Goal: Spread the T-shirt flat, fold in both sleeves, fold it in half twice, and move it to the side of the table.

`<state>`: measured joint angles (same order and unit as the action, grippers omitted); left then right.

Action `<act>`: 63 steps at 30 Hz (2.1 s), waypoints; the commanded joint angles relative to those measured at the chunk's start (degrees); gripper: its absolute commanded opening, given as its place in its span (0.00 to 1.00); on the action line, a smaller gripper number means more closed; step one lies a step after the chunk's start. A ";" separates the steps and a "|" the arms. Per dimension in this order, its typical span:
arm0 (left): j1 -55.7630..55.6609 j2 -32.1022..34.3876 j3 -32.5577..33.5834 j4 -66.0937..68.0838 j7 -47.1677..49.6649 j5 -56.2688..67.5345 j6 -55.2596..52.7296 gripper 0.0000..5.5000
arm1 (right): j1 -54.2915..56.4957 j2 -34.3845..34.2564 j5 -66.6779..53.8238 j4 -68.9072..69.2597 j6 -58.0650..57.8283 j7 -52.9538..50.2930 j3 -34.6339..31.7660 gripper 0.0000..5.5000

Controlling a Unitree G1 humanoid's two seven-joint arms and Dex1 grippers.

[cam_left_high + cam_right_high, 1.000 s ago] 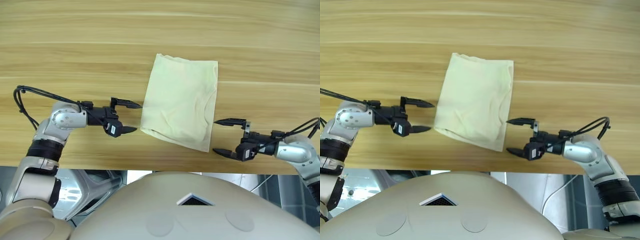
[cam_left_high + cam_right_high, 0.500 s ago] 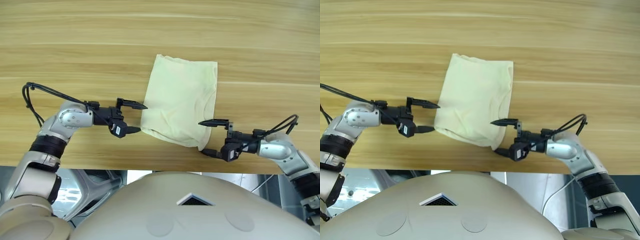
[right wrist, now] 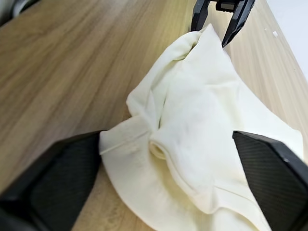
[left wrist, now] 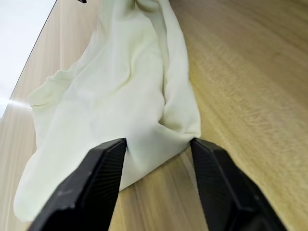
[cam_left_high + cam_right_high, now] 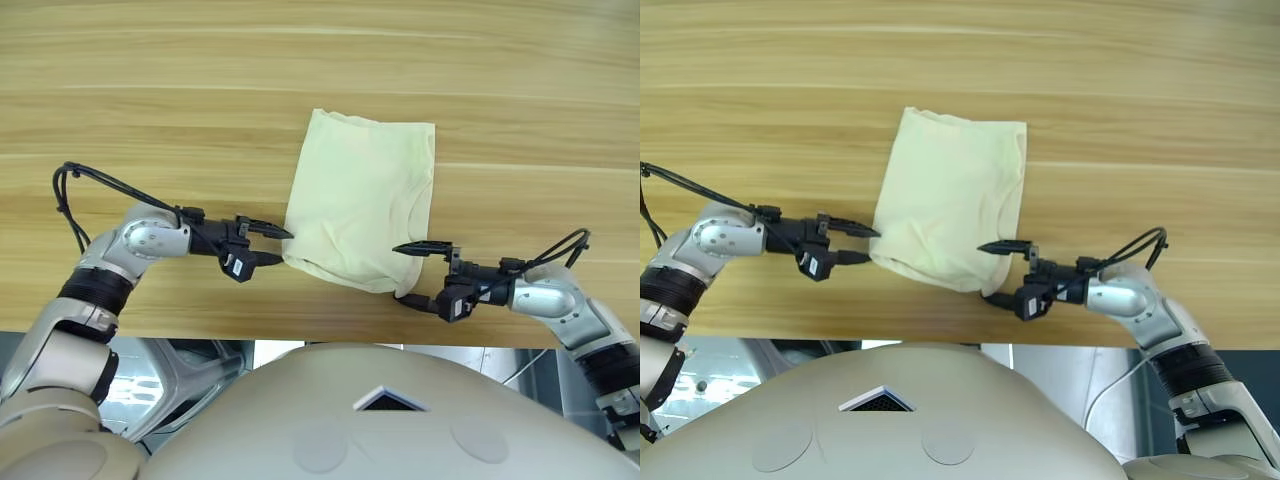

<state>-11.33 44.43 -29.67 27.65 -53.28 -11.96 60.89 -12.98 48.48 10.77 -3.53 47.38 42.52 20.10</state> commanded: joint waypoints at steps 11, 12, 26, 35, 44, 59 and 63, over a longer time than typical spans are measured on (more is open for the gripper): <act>1.26 0.38 -2.90 0.86 -0.62 -1.93 -1.33 0.02 | 0.06 0.90 2.66 -0.90 -2.54 0.75 0.77 0.38; 1.28 0.33 -2.94 0.73 -0.65 -1.85 -1.41 0.01 | 0.01 0.96 2.63 -0.89 -2.57 0.75 0.73 0.35; 5.79 4.26 -4.60 -10.97 -6.25 13.28 -4.15 0.01 | 0.65 2.03 -0.87 -0.39 -2.00 2.53 0.21 0.02; 10.68 7.30 -3.48 -17.20 -9.52 19.63 -4.96 0.01 | -1.85 6.73 -7.74 1.52 1.53 6.04 -0.27 0.02; 17.05 11.09 -1.31 -22.88 -8.88 20.09 -4.46 0.01 | -6.97 12.31 -17.05 6.72 7.20 9.18 -0.25 0.02; 14.68 6.65 8.17 -22.60 -3.93 26.79 -8.30 0.01 | 1.19 4.51 -19.70 5.78 -1.72 3.87 -7.01 0.02; 10.75 1.38 10.56 -18.21 -1.68 25.26 -9.05 0.01 | 5.50 0.11 -16.61 2.91 -6.41 1.39 -8.05 0.02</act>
<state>1.33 47.81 -20.30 7.29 -55.75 13.93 52.18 -10.28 50.62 -7.70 1.29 43.58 45.30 12.86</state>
